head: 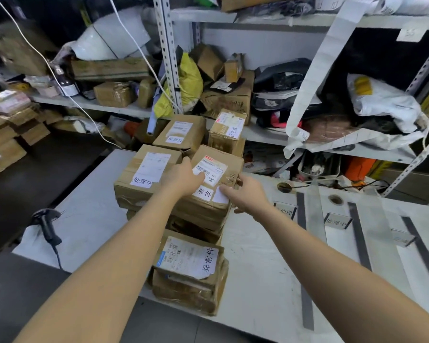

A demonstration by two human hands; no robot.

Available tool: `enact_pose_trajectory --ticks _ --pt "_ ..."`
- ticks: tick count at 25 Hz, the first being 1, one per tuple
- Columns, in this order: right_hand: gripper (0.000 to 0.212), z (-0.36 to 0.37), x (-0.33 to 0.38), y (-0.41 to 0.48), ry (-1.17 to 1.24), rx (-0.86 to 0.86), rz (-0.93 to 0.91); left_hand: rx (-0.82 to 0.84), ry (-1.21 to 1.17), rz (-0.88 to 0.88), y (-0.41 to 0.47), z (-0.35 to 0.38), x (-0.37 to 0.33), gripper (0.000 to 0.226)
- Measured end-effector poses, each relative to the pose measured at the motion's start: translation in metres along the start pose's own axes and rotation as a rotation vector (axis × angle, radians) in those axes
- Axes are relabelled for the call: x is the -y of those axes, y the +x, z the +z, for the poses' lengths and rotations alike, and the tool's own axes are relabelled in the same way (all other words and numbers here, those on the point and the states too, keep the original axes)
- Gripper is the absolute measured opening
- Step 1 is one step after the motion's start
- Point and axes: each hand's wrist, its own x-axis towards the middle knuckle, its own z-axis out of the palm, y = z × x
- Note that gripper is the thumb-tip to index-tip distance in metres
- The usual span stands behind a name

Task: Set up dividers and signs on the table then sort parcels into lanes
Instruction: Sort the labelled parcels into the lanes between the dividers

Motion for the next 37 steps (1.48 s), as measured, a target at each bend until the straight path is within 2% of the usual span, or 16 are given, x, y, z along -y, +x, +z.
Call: enact_pose_trajectory --ticks 3,8,13,15,17,23,28,32,37 --pt "0.025 0.001 -0.001 0.0 0.072 -0.027 0.017 -0.035 0.053 0.031 -0.002 -0.001 -0.003 0.067" --pt "0.027 -0.007 -0.006 -0.004 0.183 -0.048 0.087 -0.019 -0.001 0.062 -0.009 -0.007 -0.007 0.065" --pt "0.029 -0.028 -0.017 -0.024 0.226 -0.119 0.065 -0.003 -0.064 0.097 -0.029 -0.011 -0.031 0.069" --pt "0.022 -0.046 -0.024 -0.033 0.208 -0.173 0.059 -0.001 -0.058 0.114 -0.041 -0.008 -0.051 0.065" --pt "0.016 -0.074 -0.037 -0.042 0.205 -0.217 0.068 0.019 -0.022 0.145 -0.054 -0.003 -0.082 0.06" --pt "0.023 -0.181 -0.093 -0.082 0.199 -0.327 0.075 0.035 0.01 0.237 -0.101 0.023 -0.202 0.06" --pt "0.026 -0.302 -0.146 -0.126 0.086 -0.431 0.078 0.1 -0.117 0.313 -0.138 0.08 -0.315 0.061" --pt "0.025 -0.397 -0.193 -0.162 0.01 -0.528 0.143 0.165 -0.23 0.388 -0.167 0.127 -0.408 0.051" --pt "0.025 -0.491 -0.248 -0.208 0.005 -0.614 0.257 0.227 -0.302 0.504 -0.192 0.184 -0.517 0.05"
